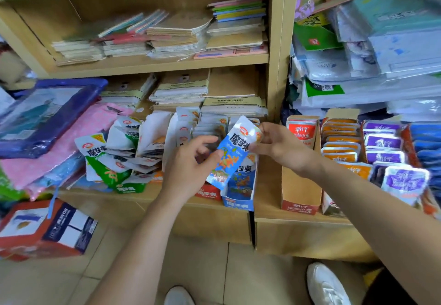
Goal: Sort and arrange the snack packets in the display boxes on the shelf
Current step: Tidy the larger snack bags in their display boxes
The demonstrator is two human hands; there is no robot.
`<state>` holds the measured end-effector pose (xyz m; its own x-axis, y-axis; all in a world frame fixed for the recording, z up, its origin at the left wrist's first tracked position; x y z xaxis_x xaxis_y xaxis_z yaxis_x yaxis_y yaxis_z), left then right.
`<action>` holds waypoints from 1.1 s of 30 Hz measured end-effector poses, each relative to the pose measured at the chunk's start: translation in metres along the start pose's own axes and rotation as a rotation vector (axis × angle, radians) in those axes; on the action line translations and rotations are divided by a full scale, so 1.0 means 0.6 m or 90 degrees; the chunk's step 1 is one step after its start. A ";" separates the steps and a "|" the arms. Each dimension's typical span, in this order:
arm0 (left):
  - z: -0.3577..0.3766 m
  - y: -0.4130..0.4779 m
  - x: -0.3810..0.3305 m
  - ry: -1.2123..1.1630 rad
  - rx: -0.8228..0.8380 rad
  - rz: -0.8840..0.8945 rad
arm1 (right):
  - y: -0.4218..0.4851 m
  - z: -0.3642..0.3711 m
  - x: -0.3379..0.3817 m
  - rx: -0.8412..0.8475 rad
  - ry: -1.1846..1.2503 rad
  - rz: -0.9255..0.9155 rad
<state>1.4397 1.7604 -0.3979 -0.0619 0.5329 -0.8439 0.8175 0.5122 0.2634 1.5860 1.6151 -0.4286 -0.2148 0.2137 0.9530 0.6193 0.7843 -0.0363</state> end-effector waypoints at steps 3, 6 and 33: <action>0.026 0.001 -0.006 0.001 0.070 0.010 | -0.001 -0.006 -0.001 -0.016 -0.022 -0.003; 0.036 -0.001 -0.004 -0.035 0.048 -0.020 | 0.000 -0.008 -0.004 -0.021 0.012 0.003; 0.058 -0.023 -0.037 0.312 0.066 0.258 | 0.000 -0.033 0.024 -0.109 -0.401 -0.172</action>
<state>1.4499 1.7183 -0.3991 0.0285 0.9291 -0.3688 0.8806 0.1513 0.4491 1.5978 1.6063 -0.4091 -0.7419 0.3616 0.5646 0.5817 0.7659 0.2738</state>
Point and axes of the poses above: each hand's wrist, its own y-axis towards the middle knuckle, its own z-axis out of the palm, x = y × z, the point moved 8 cm from there along y, towards the middle knuckle, and after that the axes turned 9 degrees about -y, right-handed, at the moved point
